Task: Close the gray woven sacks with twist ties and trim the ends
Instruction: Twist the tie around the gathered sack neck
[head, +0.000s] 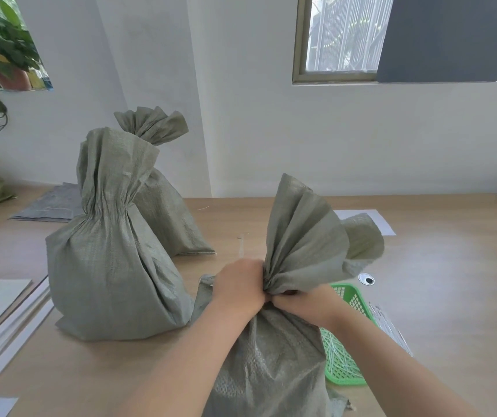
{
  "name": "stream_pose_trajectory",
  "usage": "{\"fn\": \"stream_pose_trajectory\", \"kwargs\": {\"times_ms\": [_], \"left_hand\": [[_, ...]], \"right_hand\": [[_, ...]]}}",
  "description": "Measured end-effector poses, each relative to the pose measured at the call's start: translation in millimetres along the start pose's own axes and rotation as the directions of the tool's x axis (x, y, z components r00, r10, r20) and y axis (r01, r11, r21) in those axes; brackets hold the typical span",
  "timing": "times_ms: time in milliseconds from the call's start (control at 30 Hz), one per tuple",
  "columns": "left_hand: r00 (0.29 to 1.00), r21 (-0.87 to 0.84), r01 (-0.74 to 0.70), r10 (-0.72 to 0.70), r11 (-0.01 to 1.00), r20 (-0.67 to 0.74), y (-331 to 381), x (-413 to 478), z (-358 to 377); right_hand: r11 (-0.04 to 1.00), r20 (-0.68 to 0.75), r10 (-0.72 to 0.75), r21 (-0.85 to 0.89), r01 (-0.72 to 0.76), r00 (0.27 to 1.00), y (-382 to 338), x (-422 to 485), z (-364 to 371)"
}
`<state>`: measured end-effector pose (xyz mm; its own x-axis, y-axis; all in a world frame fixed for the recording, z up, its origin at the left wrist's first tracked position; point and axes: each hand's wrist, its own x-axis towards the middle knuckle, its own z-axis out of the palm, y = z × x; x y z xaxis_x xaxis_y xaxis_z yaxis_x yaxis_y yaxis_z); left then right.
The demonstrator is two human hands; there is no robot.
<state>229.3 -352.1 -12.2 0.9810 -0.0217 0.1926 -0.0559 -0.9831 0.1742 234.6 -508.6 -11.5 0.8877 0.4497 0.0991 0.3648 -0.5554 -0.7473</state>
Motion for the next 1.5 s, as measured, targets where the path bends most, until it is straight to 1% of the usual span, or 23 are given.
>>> {"fn": "stream_pose_trajectory", "kwargs": {"times_ms": [100, 167, 233, 333, 400, 500, 567, 600, 700, 767, 833, 967, 1067, 1133, 1200, 1233, 1300, 1400, 1500], "left_hand": [[0.998, -0.066, 0.031, -0.027, 0.997, 0.064, -5.4, 2.7, -2.9], [0.993, -0.088, 0.046, -0.036, 0.995, 0.111, -6.4, 3.3, -4.4], [0.987, -0.107, 0.044, -0.027, 0.993, 0.161, -6.6, 2.3, -8.5], [0.975, -0.205, 0.003, 0.043, 0.979, 0.219, -10.7, 0.2, -14.0], [0.966, -0.245, -0.016, 0.078, 0.969, 0.247, -12.6, -0.4, -19.4], [0.949, -0.259, -0.023, 0.103, 0.966, 0.299, -11.1, 1.2, -30.9], [0.932, -0.275, 0.035, 0.068, 0.961, 0.356, -12.2, 4.3, -38.4], [0.921, -0.299, 0.091, 0.034, 0.950, 0.389, -14.4, 6.7, -40.5], [0.858, -0.421, 0.319, -0.071, 0.849, 0.508, -17.3, 11.8, -46.4], [0.823, -0.454, 0.401, -0.096, 0.795, 0.559, -16.3, 13.8, -49.1], [0.804, -0.502, 0.465, -0.110, 0.730, 0.585, -16.0, 13.6, -50.3], [0.784, -0.596, 0.555, -0.125, 0.581, 0.608, -18.3, 9.1, -44.8], [0.792, -0.639, 0.563, -0.122, 0.524, 0.598, -17.2, 4.1, -39.1], [0.813, -0.660, 0.544, -0.133, 0.519, 0.566, -16.8, 0.9, -35.0], [0.843, -0.662, 0.509, -0.164, 0.550, 0.512, -15.6, -2.3, -30.6], [0.859, -0.658, 0.486, -0.176, 0.575, 0.480, -15.2, -4.3, -28.4], [0.885, -0.667, 0.447, -0.188, 0.596, 0.425, -15.1, -6.4, -24.1], [0.881, -0.699, 0.458, -0.176, 0.549, 0.439, -15.5, -8.4, -20.7], [0.875, -0.694, 0.475, -0.202, 0.542, 0.441, -15.3, -12.7, -17.2]], "right_hand": [[0.994, -0.077, -0.087, 0.054, 0.091, 0.993, 4.3, 4.0, 4.2], [0.995, -0.115, -0.073, 0.063, 0.081, 0.991, 3.4, 7.4, 5.3], [0.998, -0.138, -0.043, 0.046, 0.050, 0.989, 2.8, 10.2, 8.2], [0.999, -0.171, 0.032, -0.008, -0.034, 0.985, -0.9, 14.4, 14.3], [0.997, -0.195, 0.078, 0.001, -0.079, 0.978, -4.4, 17.5, 17.5], [0.992, -0.203, 0.127, 0.020, -0.125, 0.971, -8.2, 21.4, 19.5], [0.990, -0.212, 0.143, 0.016, -0.143, 0.967, -10.7, 22.3, 20.3], [0.990, -0.215, 0.142, 0.024, -0.140, 0.966, -10.1, 22.5, 20.6], [0.992, -0.197, 0.125, 0.046, -0.118, 0.972, -4.9, 20.3, 19.7], [0.992, -0.165, 0.122, 0.050, -0.115, 0.979, -3.6, 16.8, 17.9], [0.992, -0.138, 0.099, 0.088, -0.087, 0.985, -4.5, 11.8, 15.0], [0.986, -0.141, 0.051, 0.162, -0.028, 0.989, -1.0, 3.6, 11.4], [0.990, -0.131, -0.047, 0.129, 0.064, 0.990, -1.5, -2.9, 15.0], [0.983, -0.094, -0.152, 0.094, 0.160, 0.984, -5.5, -7.3, 17.5], [0.973, -0.051, -0.229, 0.008, 0.230, 0.972, -8.0, -9.5, 19.2], [0.967, -0.048, -0.254, -0.044, 0.252, 0.966, -8.9, -9.2, 20.7], [0.951, -0.092, -0.298, -0.111, 0.287, 0.950, -9.2, -6.6, 24.9], [0.940, -0.157, -0.336, -0.123, 0.319, 0.929, -6.7, -3.7, 29.5], [0.947, -0.130, -0.316, -0.108, 0.304, 0.940, -1.4, -2.9, 30.0]]}}
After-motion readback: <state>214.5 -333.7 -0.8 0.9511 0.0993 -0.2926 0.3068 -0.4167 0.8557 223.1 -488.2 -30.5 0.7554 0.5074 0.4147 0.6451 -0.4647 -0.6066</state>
